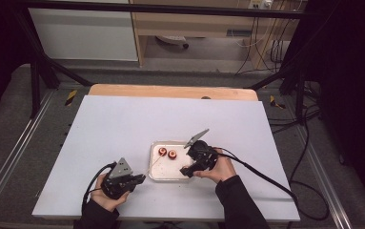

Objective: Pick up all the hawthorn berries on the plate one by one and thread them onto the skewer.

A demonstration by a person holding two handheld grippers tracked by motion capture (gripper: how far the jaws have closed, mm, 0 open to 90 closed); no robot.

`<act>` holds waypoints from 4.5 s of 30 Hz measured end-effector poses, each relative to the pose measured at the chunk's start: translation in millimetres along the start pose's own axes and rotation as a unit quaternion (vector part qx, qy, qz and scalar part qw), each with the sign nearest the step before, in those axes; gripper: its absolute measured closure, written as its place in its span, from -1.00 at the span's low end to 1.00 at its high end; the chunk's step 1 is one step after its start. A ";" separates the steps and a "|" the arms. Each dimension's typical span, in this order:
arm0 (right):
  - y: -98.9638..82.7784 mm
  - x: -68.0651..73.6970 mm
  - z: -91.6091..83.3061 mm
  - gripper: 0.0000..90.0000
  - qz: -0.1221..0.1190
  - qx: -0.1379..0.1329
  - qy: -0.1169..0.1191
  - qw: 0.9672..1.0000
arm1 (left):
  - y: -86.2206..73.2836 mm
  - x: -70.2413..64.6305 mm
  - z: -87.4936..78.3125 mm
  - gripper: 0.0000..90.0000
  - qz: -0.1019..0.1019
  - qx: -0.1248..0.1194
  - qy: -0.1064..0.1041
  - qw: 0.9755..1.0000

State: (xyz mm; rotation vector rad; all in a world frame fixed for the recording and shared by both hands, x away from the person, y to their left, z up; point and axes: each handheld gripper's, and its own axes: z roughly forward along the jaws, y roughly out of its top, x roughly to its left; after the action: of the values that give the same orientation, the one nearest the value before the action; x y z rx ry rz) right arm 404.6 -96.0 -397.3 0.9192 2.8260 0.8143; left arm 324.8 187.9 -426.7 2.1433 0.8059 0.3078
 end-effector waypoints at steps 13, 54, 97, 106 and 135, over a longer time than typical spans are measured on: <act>3.3 -3.8 17.9 0.12 -0.004 0.045 0.016 0.999 | 0.4 -1.7 2.3 0.96 0.002 0.002 -0.005 1.000; 6.0 -11.7 -17.5 0.36 0.120 -0.137 0.035 0.983 | 1.0 -2.8 -2.8 0.96 -0.026 -0.033 0.014 0.999; -1.1 -15.2 -30.5 0.36 0.282 -0.454 0.072 0.842 | 35.4 -37.2 32.6 0.96 -0.119 -0.119 0.015 0.986; -0.9 -13.1 -27.0 0.37 0.283 -0.468 0.072 0.834 | 40.3 -40.9 35.6 0.96 -0.126 -0.124 0.011 0.984; -3.3 -3.1 -17.7 0.37 0.276 -0.466 0.090 0.836 | 44.3 -38.4 36.3 0.96 -0.141 -0.130 0.014 0.981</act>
State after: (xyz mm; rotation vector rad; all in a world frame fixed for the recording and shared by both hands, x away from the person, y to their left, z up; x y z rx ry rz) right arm 401.6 -108.2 -384.1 1.4502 1.7592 2.1344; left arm 331.8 120.5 -414.3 1.7596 1.0126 0.2784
